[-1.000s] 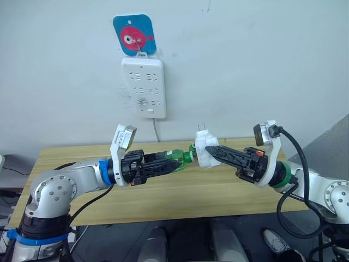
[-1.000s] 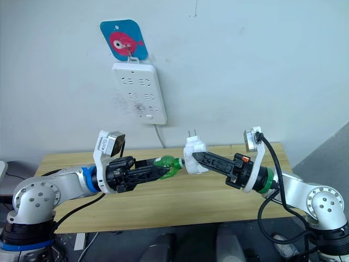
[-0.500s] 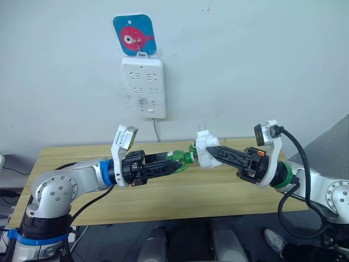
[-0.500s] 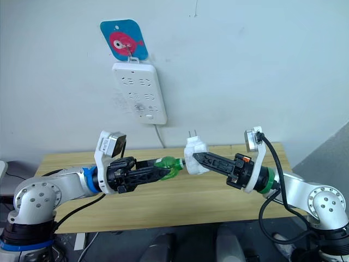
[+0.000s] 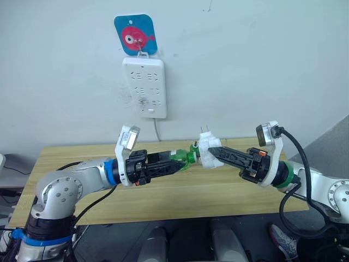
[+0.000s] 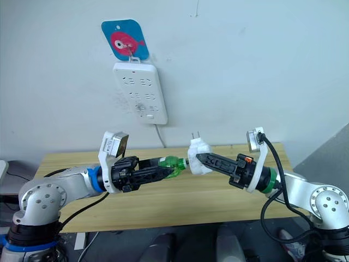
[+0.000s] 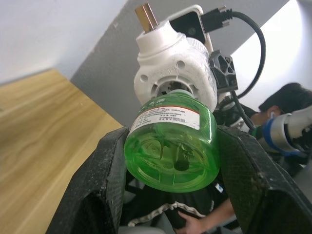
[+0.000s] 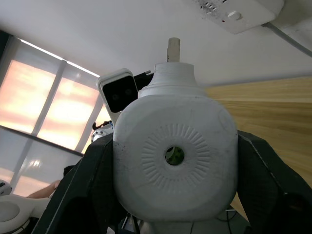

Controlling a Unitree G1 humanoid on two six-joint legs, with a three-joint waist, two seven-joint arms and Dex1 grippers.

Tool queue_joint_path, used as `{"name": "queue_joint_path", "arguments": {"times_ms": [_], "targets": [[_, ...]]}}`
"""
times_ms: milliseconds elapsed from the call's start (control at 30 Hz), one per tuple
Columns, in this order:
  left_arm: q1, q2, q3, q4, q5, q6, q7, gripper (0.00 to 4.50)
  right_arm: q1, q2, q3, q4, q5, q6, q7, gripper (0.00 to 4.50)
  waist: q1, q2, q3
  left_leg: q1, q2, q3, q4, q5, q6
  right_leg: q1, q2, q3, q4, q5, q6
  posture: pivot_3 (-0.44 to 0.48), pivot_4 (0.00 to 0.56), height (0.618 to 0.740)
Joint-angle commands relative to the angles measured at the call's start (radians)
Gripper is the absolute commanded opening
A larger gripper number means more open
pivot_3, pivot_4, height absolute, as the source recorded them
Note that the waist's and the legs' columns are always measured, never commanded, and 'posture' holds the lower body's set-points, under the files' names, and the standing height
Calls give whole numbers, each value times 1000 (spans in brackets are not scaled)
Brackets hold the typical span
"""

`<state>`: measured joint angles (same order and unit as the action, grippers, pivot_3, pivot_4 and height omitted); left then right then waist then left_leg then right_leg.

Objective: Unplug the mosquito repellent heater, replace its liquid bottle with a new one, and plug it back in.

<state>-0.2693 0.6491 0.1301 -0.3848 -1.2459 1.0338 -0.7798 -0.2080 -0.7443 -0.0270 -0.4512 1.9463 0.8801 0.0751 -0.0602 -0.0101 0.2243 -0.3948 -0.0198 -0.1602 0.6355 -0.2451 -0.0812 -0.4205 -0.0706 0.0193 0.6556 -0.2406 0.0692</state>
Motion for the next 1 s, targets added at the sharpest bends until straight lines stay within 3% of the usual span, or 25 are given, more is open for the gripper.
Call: {"name": "queue_joint_path", "arguments": {"times_ms": [33, 867, 1000], "targets": [[-26, -19, -18, -47, 21, -45, -28, 2409, -4, -5, 17, -60, 26, 28, 39, 2969, 0, 0, 0, 0, 0, 0, 0, 0, 0, 0, 0, 0, 0, 0, 0, -62, 193, 740], [16, 38, 16, -70, -51, -15, -57, 2409, -20, 9, -14, 19, 22, -11, -13, 2969, 2, 0, 0, 0, 0, 0, 0, 0, 0, 0, 0, 0, 0, 0, 0, -53, 192, 740], [-1, 3, 9, -44, -27, -41, -17, 2409, -16, 5, -14, -3, 26, 6, 7, 2969, 3, 0, 0, 0, 0, 0, 0, 0, 0, 0, 0, 0, 0, 0, 0, -58, 195, 740]]}}
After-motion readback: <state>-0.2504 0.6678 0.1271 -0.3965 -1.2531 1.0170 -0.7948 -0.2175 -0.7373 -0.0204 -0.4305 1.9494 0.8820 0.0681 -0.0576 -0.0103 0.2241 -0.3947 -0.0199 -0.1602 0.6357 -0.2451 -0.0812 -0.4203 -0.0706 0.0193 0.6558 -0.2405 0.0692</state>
